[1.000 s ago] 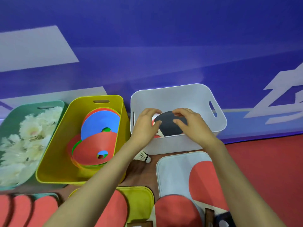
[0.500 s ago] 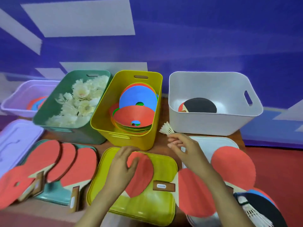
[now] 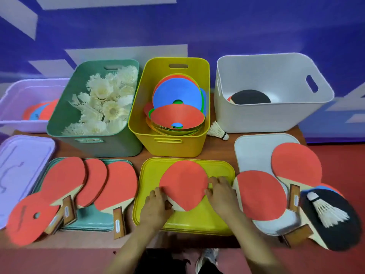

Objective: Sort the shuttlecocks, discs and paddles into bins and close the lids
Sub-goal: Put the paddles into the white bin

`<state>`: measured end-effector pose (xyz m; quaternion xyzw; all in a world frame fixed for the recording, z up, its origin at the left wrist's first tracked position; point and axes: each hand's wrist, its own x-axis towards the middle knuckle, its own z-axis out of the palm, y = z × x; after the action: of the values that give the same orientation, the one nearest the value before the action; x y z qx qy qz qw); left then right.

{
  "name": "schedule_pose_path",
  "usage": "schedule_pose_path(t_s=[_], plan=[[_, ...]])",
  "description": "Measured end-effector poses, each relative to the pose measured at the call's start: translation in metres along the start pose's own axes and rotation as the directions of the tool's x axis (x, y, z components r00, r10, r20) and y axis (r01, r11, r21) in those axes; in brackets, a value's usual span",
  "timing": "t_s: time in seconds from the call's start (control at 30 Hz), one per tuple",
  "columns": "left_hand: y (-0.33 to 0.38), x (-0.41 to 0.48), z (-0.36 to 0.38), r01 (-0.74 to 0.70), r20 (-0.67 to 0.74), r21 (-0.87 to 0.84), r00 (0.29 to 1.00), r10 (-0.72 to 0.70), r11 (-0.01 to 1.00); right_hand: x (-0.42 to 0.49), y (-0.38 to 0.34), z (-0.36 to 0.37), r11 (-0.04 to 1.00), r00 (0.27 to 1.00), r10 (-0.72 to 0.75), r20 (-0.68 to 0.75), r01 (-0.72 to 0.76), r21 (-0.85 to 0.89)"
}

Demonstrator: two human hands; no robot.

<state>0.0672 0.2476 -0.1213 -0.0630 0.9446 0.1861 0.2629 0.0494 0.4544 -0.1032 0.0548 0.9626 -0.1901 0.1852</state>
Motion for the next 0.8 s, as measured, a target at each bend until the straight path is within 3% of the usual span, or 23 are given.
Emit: schedule_pose_path(t_s=[0.17, 0.27, 0.33, 0.4, 0.43, 0.5, 0.53, 0.57, 0.63, 0.8], plan=[[-0.004, -0.003, 0.003, -0.101, 0.012, 0.067, 0.995, 0.1, 0.993, -0.012, 0.001, 0.02, 0.973, 0.954, 0.224, -0.198, -0.206, 0.109], [-0.008, -0.005, 0.0, -0.088, -0.009, -0.133, 0.996, 0.088, 0.987, -0.021, -0.004, 0.02, 0.907, 0.893, 0.4, -0.205, -0.355, 0.225], [-0.011, -0.006, -0.003, -0.098, -0.017, -0.213, 0.995, 0.097, 0.972, -0.022, -0.003, 0.025, 0.805, 0.856, 0.486, -0.176, -0.36, 0.471], [-0.013, -0.007, -0.005, -0.105, -0.031, -0.285, 0.995, 0.1, 0.953, -0.02, -0.003, 0.029, 0.519, 0.811, 0.585, -0.026, -0.349, 0.78], [-0.012, -0.007, -0.007, -0.103, -0.037, -0.324, 0.995, 0.096, 0.94, -0.018, -0.004, 0.03, 0.295, 0.778, 0.62, 0.097, -0.347, 0.89], [-0.011, -0.009, -0.01, -0.094, -0.034, -0.383, 0.996, 0.088, 0.919, -0.016, -0.008, 0.028, -0.191, 0.727, 0.597, 0.339, -0.281, 0.94], [-0.011, -0.01, -0.01, -0.092, -0.022, -0.4, 0.996, 0.091, 0.912, -0.016, -0.008, 0.027, -0.359, 0.718, 0.558, 0.417, -0.244, 0.901], [-0.01, -0.012, -0.011, -0.099, -0.013, -0.41, 0.995, 0.102, 0.907, -0.016, -0.009, 0.025, -0.455, 0.704, 0.54, 0.461, -0.217, 0.864], [-0.009, -0.016, -0.013, -0.123, -0.009, -0.42, 0.991, 0.132, 0.899, -0.017, -0.014, 0.021, -0.543, 0.694, 0.51, 0.508, -0.198, 0.816], [-0.015, -0.025, -0.013, -0.201, -0.074, -0.441, 0.979, 0.188, 0.875, -0.011, -0.02, 0.015, -0.615, 0.698, 0.468, 0.542, -0.183, 0.767]])
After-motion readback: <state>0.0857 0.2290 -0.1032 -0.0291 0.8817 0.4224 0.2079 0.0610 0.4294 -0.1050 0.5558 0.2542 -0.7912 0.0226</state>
